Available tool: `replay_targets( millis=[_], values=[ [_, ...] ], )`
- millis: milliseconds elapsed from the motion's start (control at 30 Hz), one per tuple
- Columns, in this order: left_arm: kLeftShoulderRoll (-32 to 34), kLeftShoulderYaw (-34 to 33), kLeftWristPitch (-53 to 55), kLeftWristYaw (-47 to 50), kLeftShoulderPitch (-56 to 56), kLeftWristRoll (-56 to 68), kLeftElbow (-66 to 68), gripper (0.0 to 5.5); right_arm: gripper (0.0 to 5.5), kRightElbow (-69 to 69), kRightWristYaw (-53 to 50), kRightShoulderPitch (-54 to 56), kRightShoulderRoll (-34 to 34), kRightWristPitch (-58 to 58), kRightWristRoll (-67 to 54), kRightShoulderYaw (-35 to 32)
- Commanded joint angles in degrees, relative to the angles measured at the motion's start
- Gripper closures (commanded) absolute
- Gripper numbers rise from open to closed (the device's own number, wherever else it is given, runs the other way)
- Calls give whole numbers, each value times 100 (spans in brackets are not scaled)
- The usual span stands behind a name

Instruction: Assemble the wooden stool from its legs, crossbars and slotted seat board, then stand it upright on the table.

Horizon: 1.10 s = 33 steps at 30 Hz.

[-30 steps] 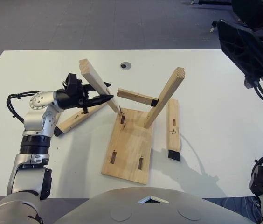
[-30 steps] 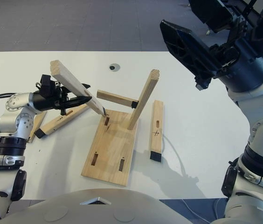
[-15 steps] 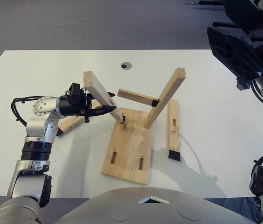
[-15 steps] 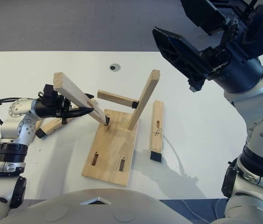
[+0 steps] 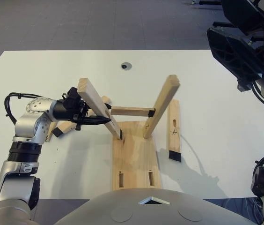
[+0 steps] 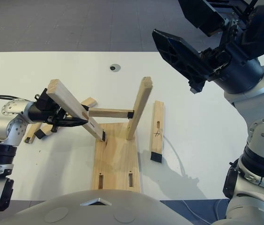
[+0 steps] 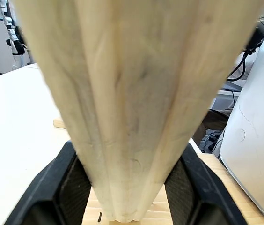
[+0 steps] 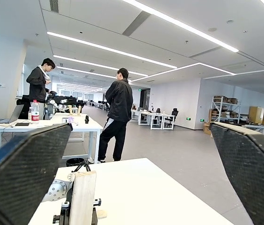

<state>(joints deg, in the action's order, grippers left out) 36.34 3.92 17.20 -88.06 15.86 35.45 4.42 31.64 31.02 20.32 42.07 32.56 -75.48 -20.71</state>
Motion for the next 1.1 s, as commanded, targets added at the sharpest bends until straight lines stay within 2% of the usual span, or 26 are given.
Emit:
replay_targets(
  millis=[33, 267, 533, 1100],
  values=[
    [144, 273, 211, -278, -159, -100, -116, 347, 10, 23, 8, 30, 81, 98, -37, -46],
    [33, 292, 299, -187, -316, 15, -116, 347, 10, -71, 131, 132, 155, 211, -57, -20],
    [-23, 452, 759, -169, 165, -13, 483, 347, 10, -23, 147, 138, 97, 242, 5, 115],
    [82, 839, 1002, -100, 308, -183, 0, 347, 10, 147, 46, 230, 56, 216, 148, 336]
  ],
)
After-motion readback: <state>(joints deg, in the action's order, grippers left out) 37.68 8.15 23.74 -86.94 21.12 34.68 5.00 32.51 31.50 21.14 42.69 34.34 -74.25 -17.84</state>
